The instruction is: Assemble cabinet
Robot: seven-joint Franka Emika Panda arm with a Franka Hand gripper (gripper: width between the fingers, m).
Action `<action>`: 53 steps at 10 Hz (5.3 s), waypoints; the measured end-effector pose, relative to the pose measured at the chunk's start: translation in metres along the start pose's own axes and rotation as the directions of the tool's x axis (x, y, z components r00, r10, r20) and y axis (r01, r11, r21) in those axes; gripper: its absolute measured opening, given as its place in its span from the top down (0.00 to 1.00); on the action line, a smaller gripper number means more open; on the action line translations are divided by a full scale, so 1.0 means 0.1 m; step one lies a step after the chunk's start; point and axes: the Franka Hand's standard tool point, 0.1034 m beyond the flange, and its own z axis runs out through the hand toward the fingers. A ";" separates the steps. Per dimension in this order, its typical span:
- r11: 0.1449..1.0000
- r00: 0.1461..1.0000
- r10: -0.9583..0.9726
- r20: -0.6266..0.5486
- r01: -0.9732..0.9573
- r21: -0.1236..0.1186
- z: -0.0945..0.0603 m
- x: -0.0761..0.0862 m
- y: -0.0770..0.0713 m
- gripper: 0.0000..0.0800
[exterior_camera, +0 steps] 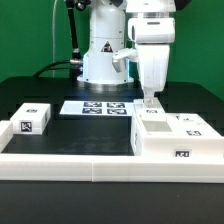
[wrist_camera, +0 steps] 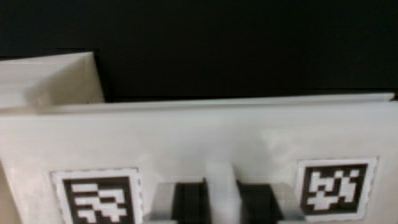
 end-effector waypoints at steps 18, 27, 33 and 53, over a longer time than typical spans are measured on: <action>0.998 0.999 -0.043 -0.025 0.042 -0.047 -0.02 0.00 0.64 0.91; 0.995 0.997 -0.058 -0.040 0.055 -0.079 -0.04 0.00 1.05 0.91; 0.996 0.998 -0.056 -0.040 0.053 -0.077 -0.04 0.00 1.05 0.65; 0.796 0.799 0.591 -0.111 -0.600 -0.086 -0.31 0.04 0.53 0.00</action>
Offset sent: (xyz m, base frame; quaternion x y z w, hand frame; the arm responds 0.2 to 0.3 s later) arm 0.0000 0.0000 0.0000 0.0000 0.0000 0.0000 1.0000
